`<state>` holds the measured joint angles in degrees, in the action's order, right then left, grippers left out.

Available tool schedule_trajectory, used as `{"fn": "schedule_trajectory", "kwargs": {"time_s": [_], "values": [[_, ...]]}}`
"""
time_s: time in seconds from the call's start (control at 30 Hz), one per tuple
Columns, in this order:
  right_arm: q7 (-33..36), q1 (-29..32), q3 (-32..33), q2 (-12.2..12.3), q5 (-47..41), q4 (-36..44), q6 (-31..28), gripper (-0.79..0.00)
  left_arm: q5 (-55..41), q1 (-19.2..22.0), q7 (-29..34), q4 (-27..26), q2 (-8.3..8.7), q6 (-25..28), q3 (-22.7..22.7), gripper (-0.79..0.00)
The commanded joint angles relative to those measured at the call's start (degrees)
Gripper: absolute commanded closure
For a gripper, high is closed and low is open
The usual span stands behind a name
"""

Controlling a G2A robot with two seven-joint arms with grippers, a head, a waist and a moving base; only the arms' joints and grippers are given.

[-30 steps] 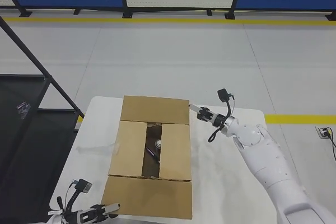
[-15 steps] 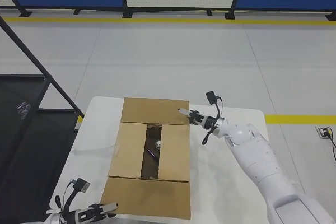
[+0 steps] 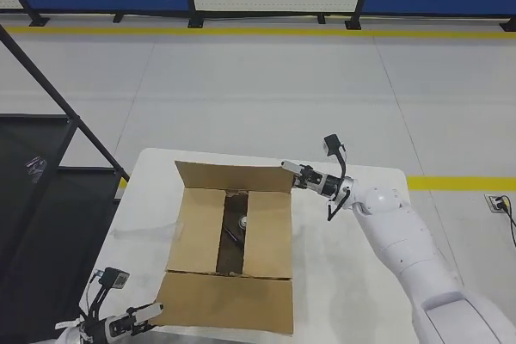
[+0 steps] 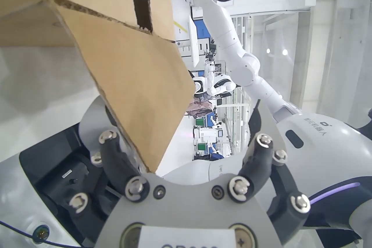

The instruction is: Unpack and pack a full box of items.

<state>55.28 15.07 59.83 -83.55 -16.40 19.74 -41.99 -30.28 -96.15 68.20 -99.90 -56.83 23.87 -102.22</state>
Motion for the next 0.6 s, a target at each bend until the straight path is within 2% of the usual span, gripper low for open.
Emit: {"fn": "schedule_trajectory", "kwargs": {"time_s": [0.0, 0.1, 0.3, 0.57], "values": [[2.3, -0.1, 0.5, 0.2, -1.2, 0.0, -0.6, -0.785, -1.0, -0.3, -0.3, -0.9, 0.00, 0.2, -0.3, -0.785], [5.6, -0.1, 1.3, 0.6, -2.9, 0.2, -1.4, -0.785, -2.7, -0.7, -1.0, -2.2, -0.04, 0.4, -0.6, -0.785], [8.5, 1.4, 1.4, 1.6, -3.8, 5.1, 1.5, -0.785, -4.0, -0.7, -5.2, -5.0, -0.22, 2.0, -1.7, -0.785], [9.2, 4.8, 0.3, 3.2, -1.4, 12.6, 2.2, -0.785, 3.9, 2.2, -18.0, -8.2, -0.74, 1.0, 0.3, -0.785]]}}
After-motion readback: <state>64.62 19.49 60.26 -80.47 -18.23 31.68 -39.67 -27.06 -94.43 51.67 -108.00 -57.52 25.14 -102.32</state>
